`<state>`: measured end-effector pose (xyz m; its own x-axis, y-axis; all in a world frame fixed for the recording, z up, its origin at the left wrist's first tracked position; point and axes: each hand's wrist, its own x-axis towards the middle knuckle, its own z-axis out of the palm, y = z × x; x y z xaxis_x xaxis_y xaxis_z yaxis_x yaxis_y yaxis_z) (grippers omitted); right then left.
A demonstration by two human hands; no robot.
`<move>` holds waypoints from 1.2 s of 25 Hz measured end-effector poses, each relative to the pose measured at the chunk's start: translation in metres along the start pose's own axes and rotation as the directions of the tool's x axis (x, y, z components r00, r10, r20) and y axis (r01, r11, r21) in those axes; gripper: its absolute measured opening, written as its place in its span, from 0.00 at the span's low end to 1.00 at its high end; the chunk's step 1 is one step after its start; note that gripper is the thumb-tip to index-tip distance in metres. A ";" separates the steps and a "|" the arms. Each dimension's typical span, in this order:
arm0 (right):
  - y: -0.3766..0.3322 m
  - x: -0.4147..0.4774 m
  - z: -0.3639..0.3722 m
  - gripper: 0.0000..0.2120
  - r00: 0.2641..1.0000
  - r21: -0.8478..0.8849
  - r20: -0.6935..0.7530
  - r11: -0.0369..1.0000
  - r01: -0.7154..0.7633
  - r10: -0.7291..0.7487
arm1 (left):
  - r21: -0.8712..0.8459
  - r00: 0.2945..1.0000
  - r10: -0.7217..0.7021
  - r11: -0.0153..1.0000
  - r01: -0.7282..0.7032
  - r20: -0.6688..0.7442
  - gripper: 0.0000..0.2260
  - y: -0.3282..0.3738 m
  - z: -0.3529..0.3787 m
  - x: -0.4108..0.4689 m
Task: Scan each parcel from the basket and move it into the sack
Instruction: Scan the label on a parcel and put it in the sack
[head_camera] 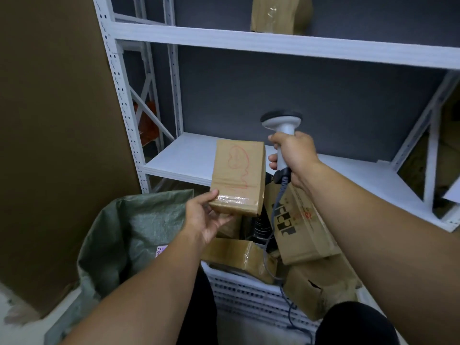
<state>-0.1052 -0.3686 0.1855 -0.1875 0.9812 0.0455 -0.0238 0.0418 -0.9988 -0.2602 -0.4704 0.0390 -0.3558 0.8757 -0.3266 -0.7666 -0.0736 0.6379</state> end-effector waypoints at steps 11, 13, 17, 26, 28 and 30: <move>-0.004 0.019 -0.023 0.12 0.995 -0.053 -0.094 0.998 -0.033 0.028 | 0.131 0.980 0.156 0.976 -0.172 0.124 0.41 0.019 0.033 0.006; -0.012 0.026 -0.029 0.13 0.991 -0.087 -0.132 0.995 -0.046 0.035 | 0.203 0.974 0.185 0.957 -0.209 0.131 0.47 0.025 0.044 0.008; -0.024 0.037 -0.034 0.11 0.985 -0.109 -0.174 0.994 -0.023 0.003 | 0.228 0.947 0.245 0.929 -0.291 0.209 0.36 0.034 0.071 0.009; -0.006 0.030 -0.046 0.07 0.989 0.038 -0.150 0.999 -0.014 0.019 | -0.307 0.990 0.119 0.942 -0.139 -0.080 0.20 0.032 0.091 0.009; 0.002 0.026 -0.049 0.08 0.989 0.078 -0.147 0.997 -0.021 0.033 | -0.321 0.985 0.121 0.934 -0.156 -0.126 0.18 0.028 0.094 0.008; 0.009 0.023 -0.051 0.08 0.988 0.097 -0.148 0.995 -0.029 0.043 | -0.306 0.982 0.102 0.941 -0.146 -0.157 0.17 0.019 0.094 0.004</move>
<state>-0.0594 -0.3357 0.1772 -0.0409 0.9992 -0.0001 -0.1139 -0.0048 -0.9935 -0.2261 -0.4238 0.1153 -0.5113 0.7780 -0.3650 -0.8327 -0.3436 0.4342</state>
